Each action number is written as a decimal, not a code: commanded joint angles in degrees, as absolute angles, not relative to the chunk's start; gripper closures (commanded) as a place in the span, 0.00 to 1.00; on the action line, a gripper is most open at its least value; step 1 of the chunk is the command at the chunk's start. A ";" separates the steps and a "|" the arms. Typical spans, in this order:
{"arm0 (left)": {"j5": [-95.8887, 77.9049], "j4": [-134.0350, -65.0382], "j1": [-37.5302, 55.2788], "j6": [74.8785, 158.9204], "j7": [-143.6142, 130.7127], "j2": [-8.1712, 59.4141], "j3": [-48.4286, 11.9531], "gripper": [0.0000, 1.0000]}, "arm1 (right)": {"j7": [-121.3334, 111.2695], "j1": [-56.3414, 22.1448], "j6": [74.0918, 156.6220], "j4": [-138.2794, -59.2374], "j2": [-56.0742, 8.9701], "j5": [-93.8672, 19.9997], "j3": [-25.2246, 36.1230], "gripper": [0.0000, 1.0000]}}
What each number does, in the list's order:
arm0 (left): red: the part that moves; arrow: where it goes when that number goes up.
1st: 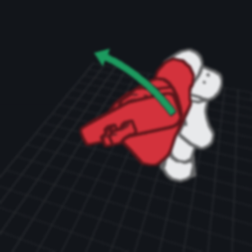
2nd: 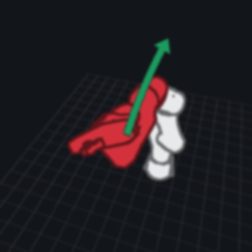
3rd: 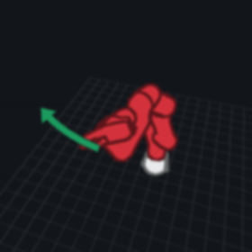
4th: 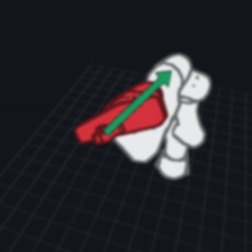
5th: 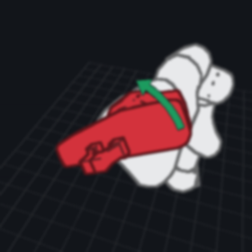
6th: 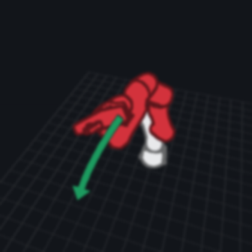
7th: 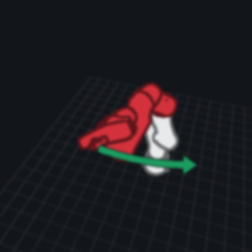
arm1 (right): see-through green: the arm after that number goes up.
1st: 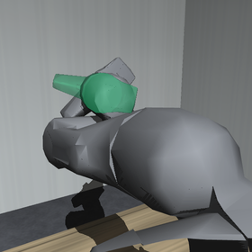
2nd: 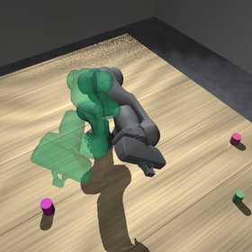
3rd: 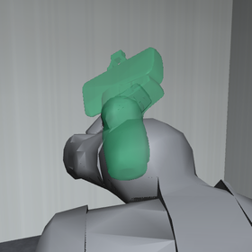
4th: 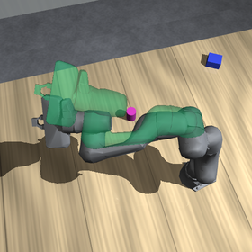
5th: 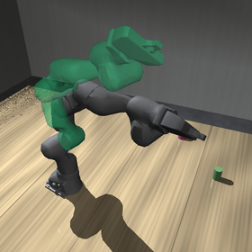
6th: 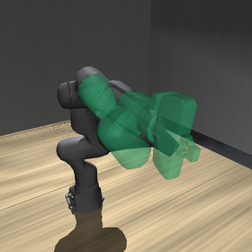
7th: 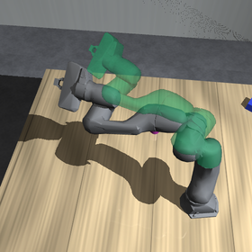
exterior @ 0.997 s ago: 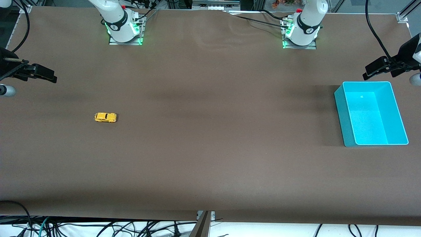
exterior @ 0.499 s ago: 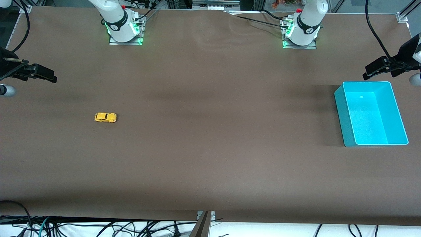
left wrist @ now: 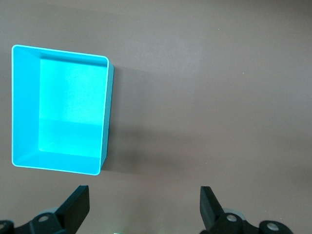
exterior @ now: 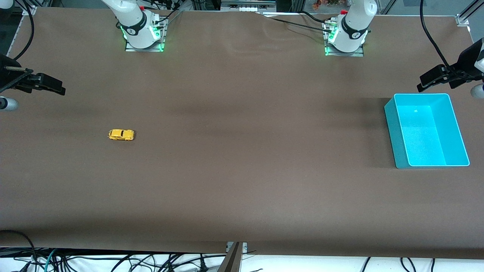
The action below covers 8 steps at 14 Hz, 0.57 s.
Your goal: Wind and store yellow beetle car
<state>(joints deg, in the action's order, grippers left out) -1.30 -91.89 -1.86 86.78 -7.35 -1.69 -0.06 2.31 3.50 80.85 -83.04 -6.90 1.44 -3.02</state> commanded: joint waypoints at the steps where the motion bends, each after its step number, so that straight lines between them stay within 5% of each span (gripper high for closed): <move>1: -2.81 -90.53 -2.29 85.69 -6.94 -0.79 -0.35 0.00 | 2.46 3.69 80.77 -81.74 -7.56 1.67 -3.25 0.00; 8: -2.81 -90.53 -2.29 85.69 -6.94 -0.79 -0.35 0.00 | -0.87 3.25 78.49 -83.32 -11.07 1.84 -3.25 0.00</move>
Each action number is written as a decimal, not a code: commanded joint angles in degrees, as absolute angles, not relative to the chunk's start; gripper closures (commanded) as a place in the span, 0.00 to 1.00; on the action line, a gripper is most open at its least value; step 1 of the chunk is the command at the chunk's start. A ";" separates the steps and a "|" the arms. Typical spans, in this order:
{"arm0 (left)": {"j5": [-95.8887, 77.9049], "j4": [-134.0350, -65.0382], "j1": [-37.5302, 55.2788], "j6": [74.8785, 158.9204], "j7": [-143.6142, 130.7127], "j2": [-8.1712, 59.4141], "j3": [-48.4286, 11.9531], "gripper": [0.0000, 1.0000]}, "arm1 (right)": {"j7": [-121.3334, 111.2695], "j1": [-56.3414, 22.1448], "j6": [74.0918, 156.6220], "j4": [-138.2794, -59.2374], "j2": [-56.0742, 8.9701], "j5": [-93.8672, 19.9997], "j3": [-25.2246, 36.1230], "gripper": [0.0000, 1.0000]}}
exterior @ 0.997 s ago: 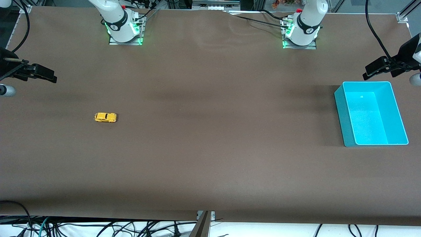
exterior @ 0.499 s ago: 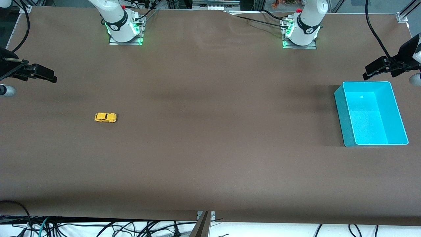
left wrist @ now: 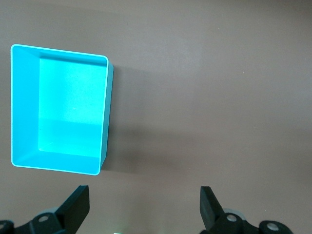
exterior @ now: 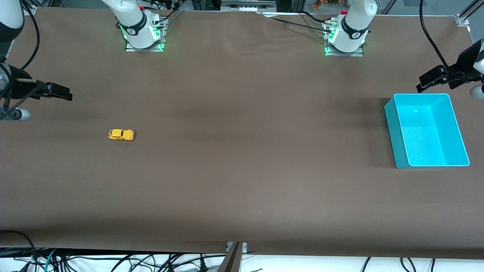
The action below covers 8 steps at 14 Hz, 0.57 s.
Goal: Wind and store yellow beetle car
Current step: 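Reach the right gripper down toward the yellow beetle car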
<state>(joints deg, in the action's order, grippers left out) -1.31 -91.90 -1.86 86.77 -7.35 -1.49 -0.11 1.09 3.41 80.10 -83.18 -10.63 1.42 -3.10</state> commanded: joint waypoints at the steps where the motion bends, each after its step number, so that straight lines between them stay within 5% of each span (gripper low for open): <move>1: -2.90 -90.53 -2.29 85.69 -6.94 -0.79 -0.35 0.00 | -6.01 3.16 78.57 -84.02 -11.34 1.93 -3.43 0.00; 8: -2.90 -90.44 -2.37 85.69 -6.94 -0.88 -0.18 0.00 | -45.22 1.50 88.75 -89.81 -15.29 3.95 -3.69 0.00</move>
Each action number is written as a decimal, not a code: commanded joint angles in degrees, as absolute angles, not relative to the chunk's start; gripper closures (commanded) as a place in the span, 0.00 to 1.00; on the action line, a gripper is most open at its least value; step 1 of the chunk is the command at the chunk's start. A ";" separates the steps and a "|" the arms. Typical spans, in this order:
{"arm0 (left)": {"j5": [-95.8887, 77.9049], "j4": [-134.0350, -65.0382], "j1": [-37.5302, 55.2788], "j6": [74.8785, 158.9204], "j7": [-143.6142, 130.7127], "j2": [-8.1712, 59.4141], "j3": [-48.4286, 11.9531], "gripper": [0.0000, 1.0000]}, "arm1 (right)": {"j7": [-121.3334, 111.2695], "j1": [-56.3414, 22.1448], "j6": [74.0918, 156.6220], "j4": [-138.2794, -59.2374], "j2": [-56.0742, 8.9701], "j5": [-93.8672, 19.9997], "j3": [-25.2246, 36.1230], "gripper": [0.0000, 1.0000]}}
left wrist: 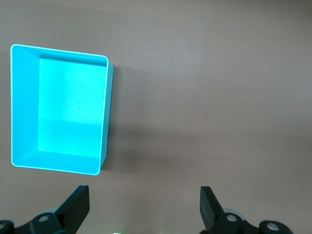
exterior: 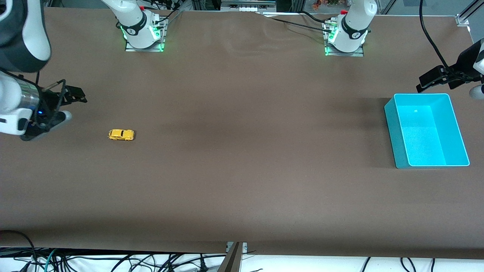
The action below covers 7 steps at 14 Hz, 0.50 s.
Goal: Wind and store yellow beetle car
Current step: 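Reach the right gripper down toward the yellow beetle car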
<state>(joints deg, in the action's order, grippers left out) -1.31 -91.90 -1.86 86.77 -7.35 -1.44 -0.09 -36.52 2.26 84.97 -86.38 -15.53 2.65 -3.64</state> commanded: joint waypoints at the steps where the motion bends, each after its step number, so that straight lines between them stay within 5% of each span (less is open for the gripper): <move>1: -2.90 -90.44 -2.37 85.69 -6.94 -0.79 -0.26 0.00 | -49.87 1.58 91.21 -91.65 -15.29 4.74 -3.69 0.00; 7: -2.90 -90.44 -2.37 85.69 -7.03 -0.79 -0.35 0.00 | -73.19 1.67 112.03 -104.92 -15.21 5.89 -3.60 0.00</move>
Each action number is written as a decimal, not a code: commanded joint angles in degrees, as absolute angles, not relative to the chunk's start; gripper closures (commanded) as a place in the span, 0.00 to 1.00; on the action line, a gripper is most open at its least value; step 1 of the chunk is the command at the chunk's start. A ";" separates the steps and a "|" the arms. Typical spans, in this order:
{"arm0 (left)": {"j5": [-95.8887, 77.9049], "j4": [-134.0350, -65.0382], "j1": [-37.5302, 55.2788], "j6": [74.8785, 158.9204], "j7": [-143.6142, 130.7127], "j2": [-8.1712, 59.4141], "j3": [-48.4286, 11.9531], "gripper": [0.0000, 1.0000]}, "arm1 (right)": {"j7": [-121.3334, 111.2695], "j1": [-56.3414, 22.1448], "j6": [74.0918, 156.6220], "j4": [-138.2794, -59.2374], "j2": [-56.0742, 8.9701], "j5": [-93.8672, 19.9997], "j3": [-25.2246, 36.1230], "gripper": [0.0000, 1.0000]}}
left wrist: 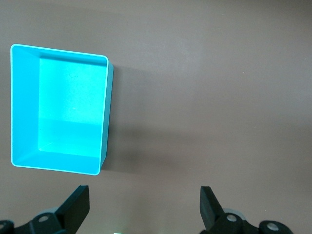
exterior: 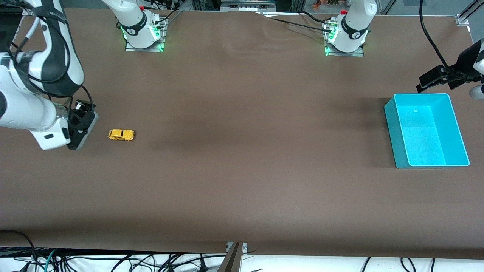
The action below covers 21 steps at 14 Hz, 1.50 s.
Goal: Wind and store yellow beetle car
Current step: 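Reach the right gripper down toward the yellow beetle car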
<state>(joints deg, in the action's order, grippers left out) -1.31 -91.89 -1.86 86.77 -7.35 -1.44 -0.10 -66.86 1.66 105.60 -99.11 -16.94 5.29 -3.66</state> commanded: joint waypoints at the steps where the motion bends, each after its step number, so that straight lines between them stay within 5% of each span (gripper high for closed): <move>1: -2.90 -90.44 -2.29 85.69 -7.03 -0.70 -0.35 0.00 | -74.52 1.84 114.67 -106.94 -15.29 5.89 -3.52 0.00; 13: -2.90 -90.44 -2.29 85.69 -7.03 -0.70 -0.35 0.00 | -82.51 2.90 139.29 -126.46 -16.26 5.63 -3.16 0.00; 14: -2.90 -90.44 -2.29 85.69 -7.03 -0.70 -0.35 0.00 | -91.40 6.55 148.36 -127.43 -22.70 5.45 -3.25 0.01; 21: -2.90 -90.44 -2.29 85.69 -7.03 -0.70 -0.35 0.00 | -90.79 6.50 148.36 -127.35 -22.24 5.19 -3.86 0.01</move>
